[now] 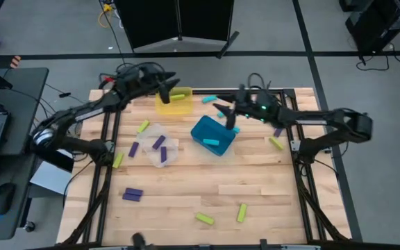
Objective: Sort blocks
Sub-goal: Put the blue block into the blue bin
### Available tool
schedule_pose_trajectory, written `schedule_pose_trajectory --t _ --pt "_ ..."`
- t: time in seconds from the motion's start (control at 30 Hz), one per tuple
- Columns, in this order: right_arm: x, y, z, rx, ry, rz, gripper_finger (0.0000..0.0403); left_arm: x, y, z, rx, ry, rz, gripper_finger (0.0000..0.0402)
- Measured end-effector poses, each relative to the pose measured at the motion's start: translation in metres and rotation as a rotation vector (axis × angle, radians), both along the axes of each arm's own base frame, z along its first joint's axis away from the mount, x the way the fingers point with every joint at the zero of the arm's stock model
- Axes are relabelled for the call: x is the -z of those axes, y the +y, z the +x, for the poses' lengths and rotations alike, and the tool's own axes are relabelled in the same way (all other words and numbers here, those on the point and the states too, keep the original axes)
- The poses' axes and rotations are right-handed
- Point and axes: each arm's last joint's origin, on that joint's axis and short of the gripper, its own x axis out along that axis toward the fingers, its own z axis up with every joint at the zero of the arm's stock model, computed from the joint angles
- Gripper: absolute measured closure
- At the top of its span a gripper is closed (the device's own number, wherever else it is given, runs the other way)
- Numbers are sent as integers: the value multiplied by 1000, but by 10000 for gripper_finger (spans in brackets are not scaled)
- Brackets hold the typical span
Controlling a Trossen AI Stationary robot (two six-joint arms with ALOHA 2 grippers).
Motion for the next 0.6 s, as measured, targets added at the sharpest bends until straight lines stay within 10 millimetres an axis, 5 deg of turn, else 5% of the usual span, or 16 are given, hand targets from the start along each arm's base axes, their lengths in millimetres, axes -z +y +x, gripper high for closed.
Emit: schedule_pose_trajectory --t 0.3,0.6 --pt "9 28 -60 157 -55 -15 201 10 46 62 66 69 -66 200" --pt "6 44 -88 196 -68 -18 201 6 74 131 182 218 -88 231"
